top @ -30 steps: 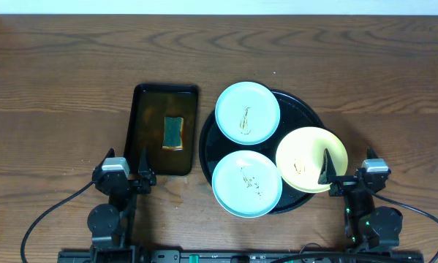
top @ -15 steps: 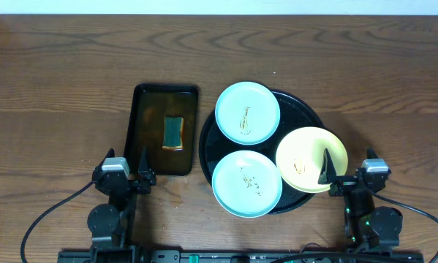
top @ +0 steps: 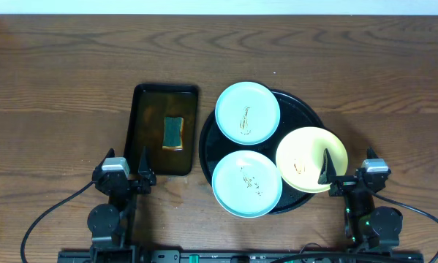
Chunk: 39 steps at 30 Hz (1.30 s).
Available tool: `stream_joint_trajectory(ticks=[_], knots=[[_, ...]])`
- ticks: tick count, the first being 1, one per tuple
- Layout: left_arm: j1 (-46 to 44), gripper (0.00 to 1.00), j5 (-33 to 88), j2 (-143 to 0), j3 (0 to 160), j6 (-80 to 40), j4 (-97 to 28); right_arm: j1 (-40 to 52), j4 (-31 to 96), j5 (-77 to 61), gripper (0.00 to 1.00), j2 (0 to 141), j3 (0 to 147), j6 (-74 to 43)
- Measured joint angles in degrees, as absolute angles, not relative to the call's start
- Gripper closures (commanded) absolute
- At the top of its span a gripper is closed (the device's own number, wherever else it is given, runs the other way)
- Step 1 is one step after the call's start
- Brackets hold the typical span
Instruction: Clean dirty plates on tray and stack at the side
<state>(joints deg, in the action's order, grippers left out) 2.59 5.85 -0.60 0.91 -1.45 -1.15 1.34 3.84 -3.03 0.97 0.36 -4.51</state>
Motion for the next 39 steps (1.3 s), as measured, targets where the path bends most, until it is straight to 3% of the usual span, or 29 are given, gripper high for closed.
stream_joint_trajectory(ticks=[11,20,29,39], knots=[[2.6,0.22,5.8,-0.6,0.9,-1.5,-1.2,1.3,3.8,-3.0,0.01,2.0,0.4,-4.6],[2.6,0.22,5.9,-5.0,3.5,-1.5,-6.9,1.3,5.8,-3.0,0.01,11.2,1.9,-7.5],[2.6,0.21,6.1,-22.4,14.8,-1.5,-14.4,1.3,14.7,-3.0,0.01,30.2,17.6,-8.6],[2.6,0.21,7.7,-47.9,39.7,-1.5,-34.3,1.3,34.1,-2.8,0.01,55.0,39.1,-7.2]])
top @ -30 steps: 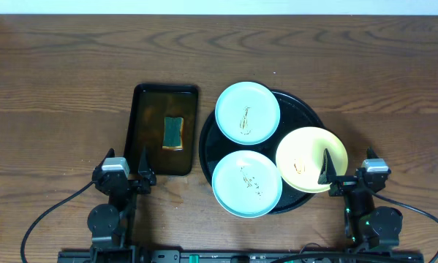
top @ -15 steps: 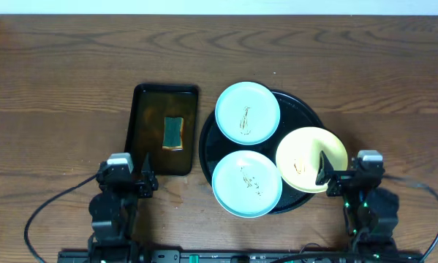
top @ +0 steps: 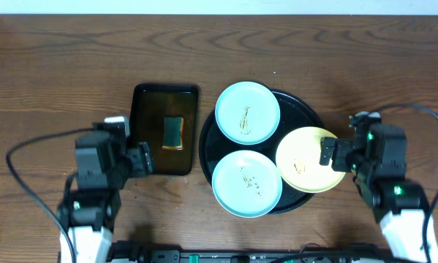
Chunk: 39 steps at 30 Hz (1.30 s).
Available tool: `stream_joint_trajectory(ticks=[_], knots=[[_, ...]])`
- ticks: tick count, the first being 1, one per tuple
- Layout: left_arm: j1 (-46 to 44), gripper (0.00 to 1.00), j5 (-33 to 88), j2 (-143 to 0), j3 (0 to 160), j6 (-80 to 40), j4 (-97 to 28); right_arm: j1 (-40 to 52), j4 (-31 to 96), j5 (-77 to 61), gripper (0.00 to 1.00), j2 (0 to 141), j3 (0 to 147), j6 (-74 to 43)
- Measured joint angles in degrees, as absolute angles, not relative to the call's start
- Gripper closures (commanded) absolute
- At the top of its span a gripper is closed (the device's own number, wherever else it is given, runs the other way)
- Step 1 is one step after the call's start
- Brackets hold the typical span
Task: Clean dirty plates on tray and stack at the side
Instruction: 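Lower the left gripper into the black tray and grasp the sponge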
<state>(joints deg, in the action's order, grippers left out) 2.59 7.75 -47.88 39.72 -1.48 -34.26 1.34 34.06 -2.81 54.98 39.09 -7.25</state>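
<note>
A round black tray holds three dirty plates: a light blue one at the back, a second light blue one at the front, and a yellow one on the right, each with brown streaks. A green-and-yellow sponge lies in a rectangular black tray to the left. My right gripper hangs over the yellow plate's right rim; whether its fingers are apart cannot be told. My left gripper sits over the rectangular tray's front left edge, its opening also unclear.
The brown wooden table spreads out to the left, right and back of the two trays. Black cables loop from both arms along the front edge.
Both arms have risen from their low rest pose near the front edge. The right gripper now sits higher over the yellow plate's rim; the left one stands beside the sponge tray. Plates and sponge are unmoved.
</note>
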Motion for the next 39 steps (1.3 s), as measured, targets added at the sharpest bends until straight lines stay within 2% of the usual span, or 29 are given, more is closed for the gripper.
stream_joint_trajectory(ticks=[5,12,24,33,39], knots=[[2.6,0.22,7.8,-55.4,47.3,-1.5,-39.7,1.3,38.4,-3.3,0.01,62.7,45.5,-6.2],[2.6,0.21,7.9,-57.4,47.6,-3.2,-40.5,1.3,39.0,-4.3,0.01,64.3,46.1,-5.7],[2.2,0.22,10.6,-63.2,47.9,-6.1,-28.3,1.2,39.0,1.2,0.01,64.3,46.1,-8.4],[-6.5,0.24,7.2,-80.6,54.8,-5.7,-27.5,1.2,39.0,1.5,0.01,64.3,46.1,-8.6],[-10.0,0.29,3.9,-88.8,55.0,-5.7,-25.6,1.2,38.9,1.6,0.01,64.3,46.1,-8.6]])
